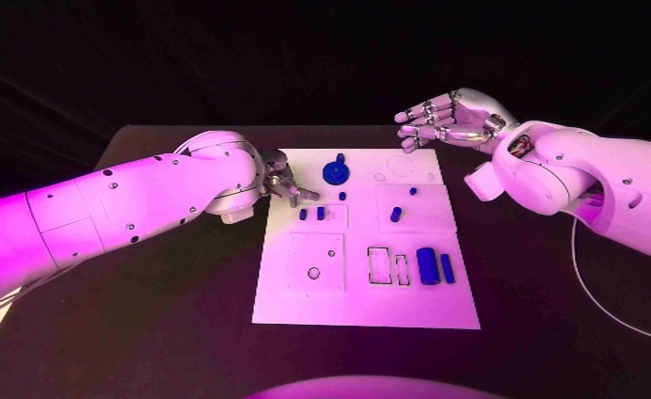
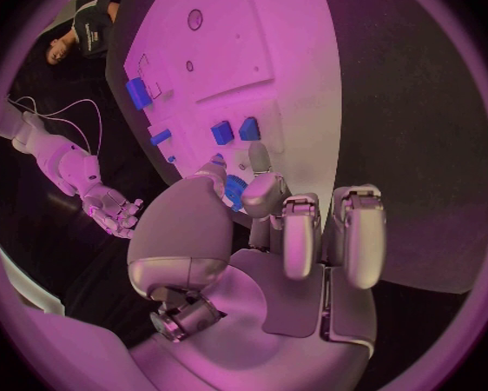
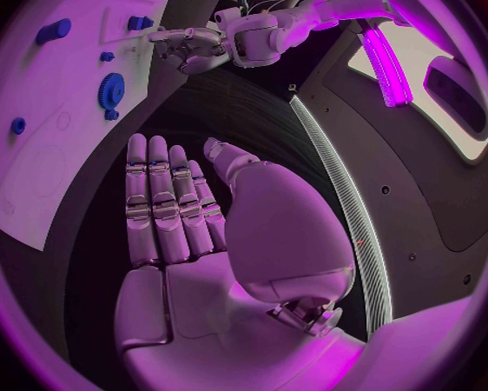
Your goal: Assemble the parts on the task board
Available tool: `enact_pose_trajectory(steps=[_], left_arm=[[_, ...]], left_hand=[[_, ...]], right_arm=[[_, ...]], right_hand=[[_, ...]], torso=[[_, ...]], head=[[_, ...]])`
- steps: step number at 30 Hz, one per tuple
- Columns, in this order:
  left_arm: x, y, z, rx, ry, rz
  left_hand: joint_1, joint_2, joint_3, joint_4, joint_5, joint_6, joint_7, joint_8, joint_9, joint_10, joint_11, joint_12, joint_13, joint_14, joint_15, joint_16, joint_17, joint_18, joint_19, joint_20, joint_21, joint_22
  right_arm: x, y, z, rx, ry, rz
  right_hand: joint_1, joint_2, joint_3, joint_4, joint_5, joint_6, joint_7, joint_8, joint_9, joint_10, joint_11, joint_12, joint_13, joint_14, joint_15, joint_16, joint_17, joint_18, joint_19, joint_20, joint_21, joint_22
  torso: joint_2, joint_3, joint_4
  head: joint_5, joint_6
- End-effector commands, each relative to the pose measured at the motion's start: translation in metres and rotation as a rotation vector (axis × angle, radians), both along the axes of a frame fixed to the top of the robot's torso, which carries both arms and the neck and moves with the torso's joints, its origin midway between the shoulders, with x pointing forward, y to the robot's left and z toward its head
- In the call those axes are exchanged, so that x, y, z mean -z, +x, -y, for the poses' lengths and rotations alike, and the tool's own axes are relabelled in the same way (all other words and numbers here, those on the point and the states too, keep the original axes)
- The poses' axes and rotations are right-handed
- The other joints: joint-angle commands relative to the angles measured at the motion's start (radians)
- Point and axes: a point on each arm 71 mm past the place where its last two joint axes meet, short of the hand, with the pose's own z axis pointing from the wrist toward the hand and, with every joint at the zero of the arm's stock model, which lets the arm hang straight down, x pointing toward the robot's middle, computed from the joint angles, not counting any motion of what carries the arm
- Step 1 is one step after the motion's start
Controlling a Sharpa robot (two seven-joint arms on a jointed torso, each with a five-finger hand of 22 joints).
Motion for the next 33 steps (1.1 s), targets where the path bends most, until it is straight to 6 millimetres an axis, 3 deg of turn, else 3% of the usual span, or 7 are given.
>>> enact_pose_trajectory(steps=[1,9,11,16,18,24,33], left_arm=[[-0.006,-0.001,-0.001,-0.026,-0.051,0.016],[-0.016,0.0,0.001,-0.011,-0.178,0.071],[-0.022,0.002,0.006,0.025,-0.26,0.131],[-0.033,0.004,0.021,0.155,-0.448,0.323],[-0.034,0.004,0.026,0.199,-0.475,0.393],[-0.028,0.001,0.041,0.347,-0.438,0.548],[-0.011,0.0,0.057,0.464,-0.242,0.558]], left_hand=[[0.0,0.012,-0.007,-0.001,-0.001,-0.005,0.004,-0.001,0.001,-0.002,0.001,-0.009,-0.005,0.107,-0.005,0.003,0.263,-0.011,0.099,-0.006,-0.008,0.256],[0.063,0.037,-0.029,-0.012,0.046,-0.054,0.021,-0.021,-0.004,-0.066,0.015,-0.106,-0.103,0.107,0.002,0.003,0.263,0.015,0.061,-0.002,-0.116,0.203],[0.145,0.033,-0.028,-0.037,0.065,-0.122,0.051,-0.049,-0.016,-0.201,0.042,-0.298,-0.295,0.084,0.022,-0.038,0.201,0.061,-0.023,0.012,-0.333,0.096],[0.372,0.023,0.008,-0.107,0.067,-0.256,0.138,-0.153,-0.105,-0.445,0.125,-0.496,-0.431,-0.236,0.102,-0.492,-0.322,0.15,-0.347,0.073,-0.985,-0.236],[0.458,0.013,0.046,-0.136,0.066,-0.265,0.144,-0.221,-0.169,-0.478,0.138,-0.571,-0.499,-0.362,0.108,-0.653,-0.483,0.15,-0.389,0.093,-1.049,-0.278],[0.554,-0.052,0.148,-0.173,0.052,-0.186,0.142,-0.395,-0.356,-0.419,0.157,-0.769,-0.741,-0.336,0.126,-0.773,-0.625,0.166,-0.346,0.117,-1.155,-0.382],[0.509,-0.075,0.126,-0.176,0.033,-0.149,0.144,-0.449,-0.422,-0.458,0.174,-0.848,-0.84,-0.261,0.134,-0.759,-0.657,0.168,-0.279,0.124,-1.169,-0.411]], right_arm=[[0.0,-0.001,-0.002,-0.02,0.004,0.001],[0.0,0.0,-0.002,-0.021,0.004,0.001],[0.0,0.0,-0.002,-0.021,0.004,0.001],[0.001,0.0,-0.002,-0.02,0.004,0.001],[0.001,0.0,-0.002,-0.02,0.005,0.001],[0.001,0.0,-0.003,-0.021,0.006,0.002],[0.002,0.001,-0.008,-0.03,0.008,0.001]], right_hand=[[-0.013,0.002,-0.003,-0.004,0.005,-0.004,0.0,-0.002,-0.001,-0.005,-0.001,0.0,-0.001,-0.003,-0.003,-0.004,-0.001,0.003,0.008,0.001,-0.007,-0.002],[-0.013,0.002,-0.003,-0.004,0.005,-0.004,0.0,-0.002,-0.001,-0.005,-0.001,0.0,-0.001,-0.003,-0.003,-0.004,-0.001,0.003,0.008,0.001,-0.007,-0.002],[-0.013,0.002,-0.003,-0.004,0.005,-0.004,0.0,-0.002,-0.001,-0.005,-0.001,0.0,-0.001,-0.003,-0.003,-0.004,-0.001,0.003,0.008,0.001,-0.007,-0.002],[-0.013,0.002,-0.003,-0.004,0.006,-0.005,0.0,-0.002,-0.001,-0.005,-0.001,0.0,-0.001,-0.003,-0.003,-0.004,-0.002,0.003,0.008,0.001,-0.007,-0.002],[-0.013,0.002,-0.003,-0.004,0.006,-0.005,0.0,-0.002,-0.001,-0.005,-0.001,0.0,-0.001,-0.003,-0.003,-0.004,-0.002,0.003,0.008,0.001,-0.008,-0.002],[-0.013,0.003,-0.002,-0.004,0.007,-0.004,0.0,-0.001,-0.001,-0.006,-0.002,0.0,-0.001,-0.003,-0.003,-0.004,-0.002,0.003,0.008,0.001,-0.008,-0.003],[-0.012,0.004,-0.001,-0.005,0.008,-0.004,0.0,-0.001,-0.001,-0.006,-0.002,0.0,-0.001,-0.003,-0.004,-0.004,-0.002,0.003,0.009,0.001,-0.009,-0.003]], torso=[[0.0,-0.0002,-0.0003],[0.0,-0.0001,-0.0003],[0.0,0.0,-0.0003],[0.001,-0.0011,0.0],[0.001,-0.0016,0.0002],[0.002,-0.0014,-0.0037],[0.004,-0.0009,-0.0084]], head=[[0.0,0.001],[-0.003,0.005],[-0.004,0.006],[-0.011,0.014],[-0.014,0.016],[-0.018,0.022],[-0.019,0.029]])
